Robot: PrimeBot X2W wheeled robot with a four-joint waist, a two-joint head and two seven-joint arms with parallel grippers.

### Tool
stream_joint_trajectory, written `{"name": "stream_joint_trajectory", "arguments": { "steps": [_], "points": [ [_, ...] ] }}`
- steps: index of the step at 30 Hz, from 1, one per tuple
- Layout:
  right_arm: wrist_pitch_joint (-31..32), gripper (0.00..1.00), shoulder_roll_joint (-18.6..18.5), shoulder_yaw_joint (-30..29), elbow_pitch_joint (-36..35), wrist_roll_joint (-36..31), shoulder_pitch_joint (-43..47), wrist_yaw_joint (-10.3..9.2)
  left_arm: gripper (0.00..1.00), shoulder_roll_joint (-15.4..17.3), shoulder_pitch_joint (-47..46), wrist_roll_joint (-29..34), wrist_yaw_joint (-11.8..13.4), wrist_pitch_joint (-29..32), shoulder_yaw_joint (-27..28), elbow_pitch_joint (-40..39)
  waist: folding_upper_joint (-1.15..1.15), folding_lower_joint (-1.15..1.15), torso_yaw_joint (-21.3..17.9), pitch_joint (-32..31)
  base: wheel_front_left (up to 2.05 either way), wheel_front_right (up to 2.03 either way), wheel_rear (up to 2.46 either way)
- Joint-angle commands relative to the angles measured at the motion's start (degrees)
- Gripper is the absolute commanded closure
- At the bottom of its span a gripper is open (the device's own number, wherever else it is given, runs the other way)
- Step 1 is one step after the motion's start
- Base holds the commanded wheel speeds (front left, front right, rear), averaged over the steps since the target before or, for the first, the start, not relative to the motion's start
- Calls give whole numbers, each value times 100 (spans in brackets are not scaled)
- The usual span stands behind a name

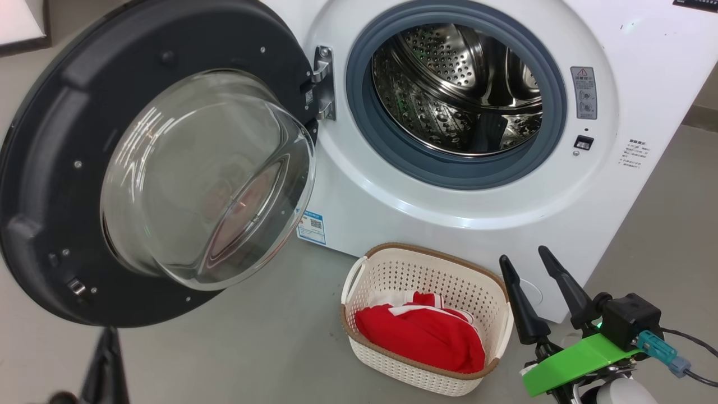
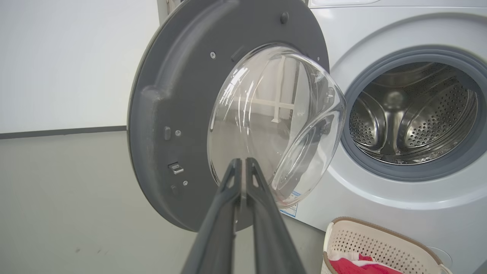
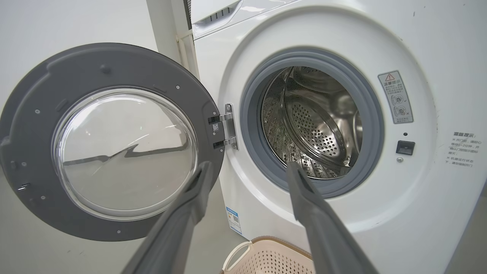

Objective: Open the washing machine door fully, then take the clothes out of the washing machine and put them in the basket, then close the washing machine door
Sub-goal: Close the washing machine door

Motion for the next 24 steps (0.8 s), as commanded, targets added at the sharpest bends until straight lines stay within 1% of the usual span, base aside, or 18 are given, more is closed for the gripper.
{"name": "stream_joint_trajectory", "arguments": {
  "steps": [1,8,9,11,13,18,20,22,24],
  "points": [
    [-36,0,-34,64,-120,61,-160,29,100,165,-514,57,96,-77,304,-234,0,0,3,2,0,0,0],
    [-36,0,-80,-5,-116,48,-138,29,100,630,-1622,113,218,108,622,-576,0,0,15,16,0,0,0],
    [-36,0,-80,-5,-116,48,-138,29,100,630,-1622,113,218,108,622,-576,0,0,15,16,0,0,0],
    [-36,0,-95,-8,-107,46,-124,29,100,717,-1993,24,247,174,741,-540,0,0,1,0,0,0,0],
    [-36,0,-102,-32,-108,35,-100,29,100,743,-2355,-212,183,268,830,-419,0,0,-18,-19,0,0,0],
    [-36,0,-135,-47,-66,23,-32,29,100,804,-3240,-985,-3,438,1226,530,0,0,-88,-34,0,0,0],
    [-36,0,-159,-43,-39,33,-20,29,100,872,-3546,-1201,-61,567,1327,1054,0,0,-125,-37,0,0,0],
    [-36,0,-180,-33,-26,42,-21,29,100,849,-3889,-1601,-121,737,1530,1630,0,0,-172,-35,0,0,0],
    [-36,0,-205,-5,-14,49,-35,29,100,952,-4174,-1808,-178,885,1645,2172,0,0,-230,-30,0,0,0]
  ]
}}
